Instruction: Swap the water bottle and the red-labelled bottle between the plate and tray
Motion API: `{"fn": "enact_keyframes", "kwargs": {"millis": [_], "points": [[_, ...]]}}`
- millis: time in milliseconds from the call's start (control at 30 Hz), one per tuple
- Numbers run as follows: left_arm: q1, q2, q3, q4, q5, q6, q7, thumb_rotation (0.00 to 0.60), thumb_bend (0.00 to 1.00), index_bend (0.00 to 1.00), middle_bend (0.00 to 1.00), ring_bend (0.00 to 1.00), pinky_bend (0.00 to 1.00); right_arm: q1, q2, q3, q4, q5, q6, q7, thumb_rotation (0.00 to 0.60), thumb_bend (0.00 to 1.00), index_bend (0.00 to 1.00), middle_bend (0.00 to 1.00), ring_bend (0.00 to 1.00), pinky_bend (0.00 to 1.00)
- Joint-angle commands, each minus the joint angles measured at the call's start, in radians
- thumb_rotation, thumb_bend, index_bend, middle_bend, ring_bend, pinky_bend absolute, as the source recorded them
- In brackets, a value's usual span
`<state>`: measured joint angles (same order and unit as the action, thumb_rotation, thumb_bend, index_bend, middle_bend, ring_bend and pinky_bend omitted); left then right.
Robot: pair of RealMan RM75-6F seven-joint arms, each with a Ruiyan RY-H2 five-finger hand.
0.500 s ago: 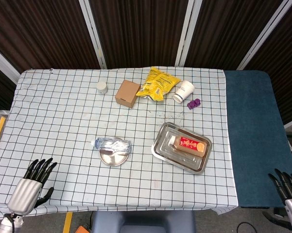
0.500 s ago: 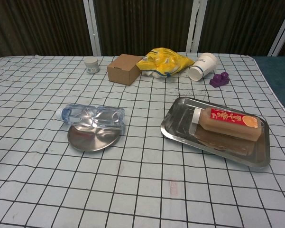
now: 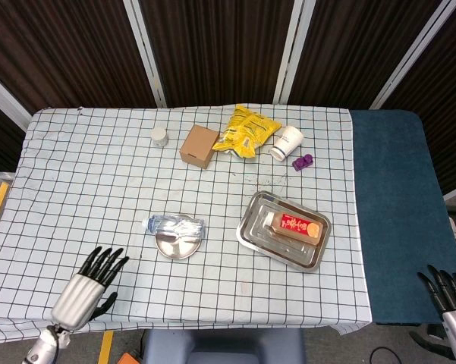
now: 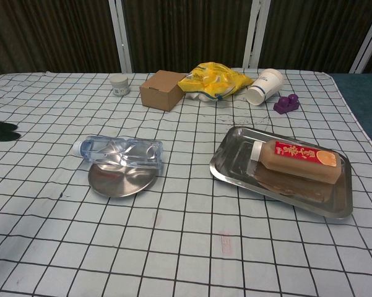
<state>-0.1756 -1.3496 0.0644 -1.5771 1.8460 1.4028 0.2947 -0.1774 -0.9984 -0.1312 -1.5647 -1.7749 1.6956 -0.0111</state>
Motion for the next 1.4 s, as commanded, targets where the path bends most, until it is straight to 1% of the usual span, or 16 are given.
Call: {"fn": "enact_keyframes", "kwargs": {"millis": [33,200,333,533,767,833,867,900,933,967,1000,1067,1133,1300,1367,1400], "points": [[-0.103,-0.081,-0.086,-0.012,-0.082,-0.141,0.045,0.6,0.41,0.0,0.0,0.0,0.05,-0.008,0.002,-0.004,-0.005,-0.013,0.017,0.005,0.6,0.21,0.0,0.0,0.0,0.0],[-0.2,-0.135,-0.174,0.028,-0.207,-0.278,0.053,0.6,0.41,0.0,0.0,0.0,0.05,-0.013,0.001,-0.017,0.003,-0.038,0.021,-0.003,0.6,0.21,0.0,0.0,0.0,0.0],[-0.272,-0.189,-0.243,0.098,-0.31,-0.353,0.086,0.6,0.41,0.0,0.0,0.0,0.05,0.003,-0.004,-0.022,-0.009,-0.034,-0.028,-0.029,0.6,0.21,0.0,0.0,0.0,0.0],[-0.363,-0.263,-0.279,0.204,-0.408,-0.453,0.124,0.6,0.41,0.0,0.0,0.0,0.05,0.038,0.009,-0.03,-0.033,-0.017,-0.11,-0.027,0.6,0.21,0.0,0.0,0.0,0.0],[-0.445,-0.341,-0.3,0.336,-0.495,-0.52,0.148,0.6,0.41,0.0,0.01,0.0,0.05,0.064,0.017,-0.014,-0.052,0.034,-0.164,-0.016,0.6,0.21,0.0,0.0,0.0,0.0],[-0.464,-0.362,-0.301,0.375,-0.505,-0.521,0.156,0.6,0.41,0.03,0.09,0.02,0.08,0.065,0.018,-0.014,-0.052,0.036,-0.164,-0.013,0.6,0.21,0.0,0.0,0.0,0.0],[-0.47,-0.369,-0.301,0.387,-0.508,-0.52,0.155,0.6,0.41,0.09,0.18,0.07,0.11,0.065,0.018,-0.013,-0.052,0.038,-0.164,-0.013,0.6,0.21,0.0,0.0,0.0,0.0],[-0.478,-0.376,-0.299,0.398,-0.504,-0.515,0.148,0.6,0.42,0.25,0.35,0.19,0.2,0.065,0.018,-0.011,-0.052,0.042,-0.163,-0.013,0.6,0.21,0.0,0.0,0.0,0.0],[-0.482,-0.379,-0.297,0.405,-0.498,-0.508,0.138,0.6,0.42,0.35,0.46,0.28,0.27,0.066,0.018,-0.01,-0.052,0.045,-0.163,-0.012,0.6,0.21,0.0,0.0,0.0,0.0],[-0.487,-0.385,-0.294,0.416,-0.486,-0.494,0.129,0.6,0.44,0.48,0.6,0.4,0.38,0.066,0.019,-0.009,-0.053,0.049,-0.164,-0.01,0.6,0.21,0.0,0.0,0.0,0.0],[-0.493,-0.394,-0.287,0.44,-0.46,-0.468,0.121,0.6,0.47,0.6,0.71,0.5,0.49,0.067,0.019,-0.008,-0.054,0.055,-0.167,-0.009,0.6,0.21,0.0,0.0,0.0,0.0],[-0.503,-0.406,-0.283,0.471,-0.439,-0.447,0.085,0.6,0.51,0.7,0.79,0.56,0.58,0.069,0.021,-0.007,-0.055,0.061,-0.172,-0.007,0.6,0.21,0.0,0.0,0.0,0.0],[-0.517,-0.415,-0.284,0.498,-0.427,-0.438,0.029,0.6,0.53,0.77,0.86,0.62,0.64,0.072,0.021,-0.005,-0.056,0.069,-0.18,-0.007,0.6,0.21,0.0,0.0,0.0,0.0],[-0.56,-0.442,-0.288,0.583,-0.377,-0.394,-0.095,0.6,0.54,0.81,0.91,0.67,0.69,0.082,0.023,0.003,-0.06,0.096,-0.202,-0.004,0.6,0.21,0.0,0.0,0.0,0.0],[-0.595,-0.456,-0.286,0.649,-0.339,-0.376,-0.178,0.6,0.54,0.81,0.93,0.68,0.69,0.084,0.021,0.007,-0.06,0.108,-0.207,-0.002,0.6,0.21,0.0,0.0,0.0,0.0],[-0.621,-0.47,-0.283,0.706,-0.316,-0.37,-0.237,0.6,0.54,0.82,0.93,0.68,0.69,0.084,0.018,0.008,-0.059,0.114,-0.21,-0.003,0.6,0.21,0.0,0.0,0.0,0.0]]}}
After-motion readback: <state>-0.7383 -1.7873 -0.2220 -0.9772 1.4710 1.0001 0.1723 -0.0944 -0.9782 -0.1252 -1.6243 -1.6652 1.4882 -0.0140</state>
